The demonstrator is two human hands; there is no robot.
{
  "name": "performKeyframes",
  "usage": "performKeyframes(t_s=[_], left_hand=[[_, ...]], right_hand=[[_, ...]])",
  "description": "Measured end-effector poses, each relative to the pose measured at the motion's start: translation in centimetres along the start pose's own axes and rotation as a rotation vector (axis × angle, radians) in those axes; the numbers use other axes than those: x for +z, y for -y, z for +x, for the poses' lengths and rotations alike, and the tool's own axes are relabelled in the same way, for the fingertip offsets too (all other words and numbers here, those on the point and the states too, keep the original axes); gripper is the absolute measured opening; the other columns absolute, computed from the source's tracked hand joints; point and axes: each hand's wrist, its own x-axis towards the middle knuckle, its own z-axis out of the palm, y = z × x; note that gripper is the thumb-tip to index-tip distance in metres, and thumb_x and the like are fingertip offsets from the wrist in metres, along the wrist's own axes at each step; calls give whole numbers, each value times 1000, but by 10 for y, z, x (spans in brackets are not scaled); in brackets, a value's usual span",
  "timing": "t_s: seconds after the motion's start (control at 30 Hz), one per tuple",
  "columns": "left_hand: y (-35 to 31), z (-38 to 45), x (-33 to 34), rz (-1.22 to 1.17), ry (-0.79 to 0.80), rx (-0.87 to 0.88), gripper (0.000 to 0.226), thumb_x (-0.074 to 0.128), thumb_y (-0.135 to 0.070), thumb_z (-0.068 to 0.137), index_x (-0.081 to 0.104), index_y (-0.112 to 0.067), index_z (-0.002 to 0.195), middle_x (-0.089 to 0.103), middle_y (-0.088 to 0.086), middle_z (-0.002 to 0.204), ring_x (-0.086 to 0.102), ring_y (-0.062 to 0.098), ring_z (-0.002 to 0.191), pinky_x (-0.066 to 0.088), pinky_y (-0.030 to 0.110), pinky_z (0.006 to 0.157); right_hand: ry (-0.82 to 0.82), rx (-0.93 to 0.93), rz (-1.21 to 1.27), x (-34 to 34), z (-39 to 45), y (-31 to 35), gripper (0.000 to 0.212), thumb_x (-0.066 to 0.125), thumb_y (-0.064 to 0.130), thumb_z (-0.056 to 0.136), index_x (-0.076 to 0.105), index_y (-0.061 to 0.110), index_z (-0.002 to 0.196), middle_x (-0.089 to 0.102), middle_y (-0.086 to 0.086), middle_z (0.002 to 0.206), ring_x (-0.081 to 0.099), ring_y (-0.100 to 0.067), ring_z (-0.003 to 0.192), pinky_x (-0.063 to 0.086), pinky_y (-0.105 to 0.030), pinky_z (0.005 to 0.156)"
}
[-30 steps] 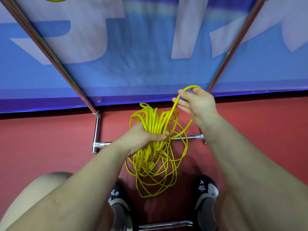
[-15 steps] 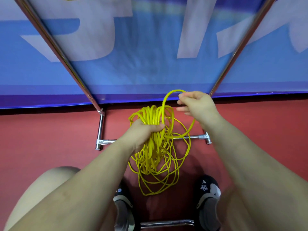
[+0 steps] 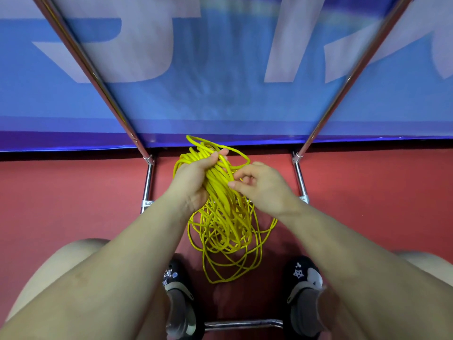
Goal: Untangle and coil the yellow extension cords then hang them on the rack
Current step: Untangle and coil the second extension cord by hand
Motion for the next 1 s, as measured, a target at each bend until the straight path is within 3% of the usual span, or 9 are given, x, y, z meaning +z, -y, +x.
performKeyframes(t_s=[0.07,0.13,0.27,0.4,0.5,0.63,0.8,0.9,1.0], left_hand=[[-1,0,1,-26,-28,14,21,46,-12,96,66,-6,92,68,7,74,67,17,63,58,31,56],[-2,-1,1,-24,-56,29,21,48,-12,96,66,-7,89,70,6,71,68,17,61,57,30,53],[-5,1,0,12,-115,68,17,51,-10,94,65,-7,86,71,4,68,66,16,61,57,29,57],[-10,1,-2,-46,-145,85,17,50,-8,95,63,-6,84,71,2,65,67,12,59,56,30,57],[-16,1,-7,-99,-143,95,17,49,-8,96,61,-7,84,70,0,64,68,10,61,58,29,56],[-18,-1,-11,-77,-144,105,18,48,-8,96,62,-6,85,72,-1,68,69,9,62,57,27,55],[-26,3,-19,-70,-119,103,14,50,-16,96,62,-8,95,72,-1,80,69,11,71,58,33,64],[-21,4,-16,43,-73,120,14,55,-15,93,60,-8,103,71,-2,73,67,9,66,57,33,63],[-11,1,-9,150,-26,109,10,54,-6,91,59,-12,84,67,1,65,65,13,62,54,40,71]], right_hand=[[-84,-97,-70,-5,2,1,11,69,19,82,71,11,90,47,9,77,49,-6,69,45,-30,75],[-99,-177,-140,-12,3,2,10,64,20,86,69,12,89,53,5,85,54,-13,78,45,-31,77],[247,-13,-19,-16,5,3,18,53,29,93,48,22,77,56,3,69,46,-10,58,39,-30,60],[378,32,-208,-21,6,-8,32,58,28,91,39,22,65,35,7,58,31,-9,52,28,-26,53],[475,92,-243,-19,4,-16,17,55,22,92,47,20,77,36,5,63,32,-10,56,29,-25,56],[421,82,-225,-23,3,-17,8,54,18,93,54,10,90,50,-4,72,42,-14,62,33,-23,55],[283,28,28,-30,2,-10,22,64,11,86,50,27,86,54,6,64,51,-9,56,39,-16,53],[234,-23,128,-32,2,1,23,61,9,88,53,30,85,55,4,64,56,-19,61,45,-26,58],[166,-14,236,-31,6,12,14,58,8,89,60,14,102,57,1,65,55,-21,56,48,-30,58]])
